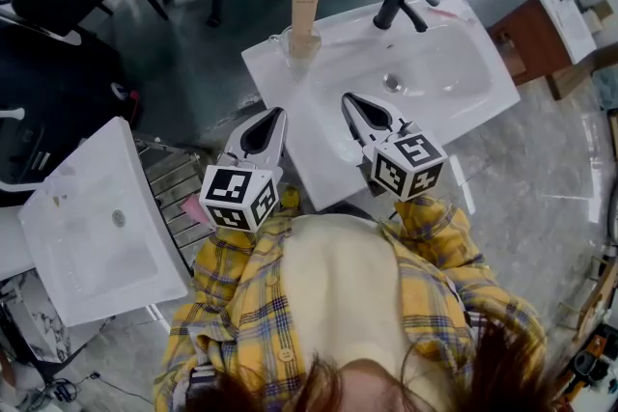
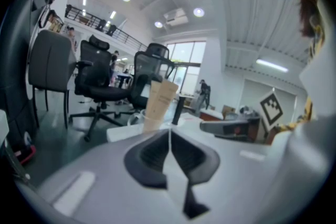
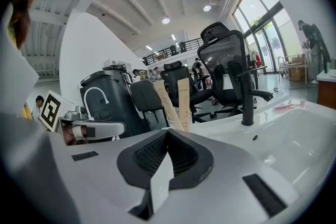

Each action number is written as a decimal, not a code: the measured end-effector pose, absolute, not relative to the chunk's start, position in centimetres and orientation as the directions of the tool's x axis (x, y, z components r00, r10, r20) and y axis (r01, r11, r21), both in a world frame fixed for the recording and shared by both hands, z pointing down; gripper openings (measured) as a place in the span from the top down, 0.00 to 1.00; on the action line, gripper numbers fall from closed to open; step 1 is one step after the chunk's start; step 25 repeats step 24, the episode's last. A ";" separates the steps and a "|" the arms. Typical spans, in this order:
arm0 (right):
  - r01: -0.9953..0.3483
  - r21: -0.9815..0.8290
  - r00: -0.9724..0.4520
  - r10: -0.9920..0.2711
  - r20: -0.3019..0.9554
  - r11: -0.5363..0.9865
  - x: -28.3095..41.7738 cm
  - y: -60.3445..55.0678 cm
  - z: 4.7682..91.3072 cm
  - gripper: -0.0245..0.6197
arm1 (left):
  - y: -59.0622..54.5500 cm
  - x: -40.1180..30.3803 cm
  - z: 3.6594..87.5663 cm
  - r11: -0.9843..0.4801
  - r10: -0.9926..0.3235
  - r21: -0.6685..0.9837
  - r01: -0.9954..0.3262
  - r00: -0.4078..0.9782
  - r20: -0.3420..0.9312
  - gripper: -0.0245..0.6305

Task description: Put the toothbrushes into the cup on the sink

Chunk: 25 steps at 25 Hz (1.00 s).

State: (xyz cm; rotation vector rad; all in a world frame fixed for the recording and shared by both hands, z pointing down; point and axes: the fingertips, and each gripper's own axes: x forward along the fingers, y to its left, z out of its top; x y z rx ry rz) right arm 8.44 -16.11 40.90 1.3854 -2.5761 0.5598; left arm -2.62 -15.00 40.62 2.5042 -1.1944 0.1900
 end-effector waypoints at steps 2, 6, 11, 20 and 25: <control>-0.833 -0.253 -0.552 -0.771 0.317 0.492 8.6 -16.1 41.0 0.94 | -14.9 -2.6 40.7 -0.578 -0.724 0.262 -0.773 0.634 0.272 0.94; -0.835 -0.255 -0.549 -0.774 0.316 0.488 8.7 -16.2 41.0 0.94 | -14.9 -2.6 40.8 -0.577 -0.723 0.263 -0.773 0.633 0.276 0.94; -0.835 -0.251 -0.549 -0.772 0.320 0.490 8.7 -16.3 41.1 0.94 | -15.0 -2.6 41.0 -0.574 -0.722 0.267 -0.774 0.632 0.281 0.94; -0.836 -0.251 -0.547 -0.771 0.326 0.488 8.8 -16.4 41.1 0.94 | -14.8 -2.3 41.4 -0.573 -0.706 0.284 -0.769 0.639 0.304 0.94; -0.835 -0.250 -0.550 -0.768 0.328 0.490 8.7 -16.4 41.2 0.94 | -14.8 -2.2 41.6 -0.574 -0.700 0.290 -0.766 0.643 0.313 0.94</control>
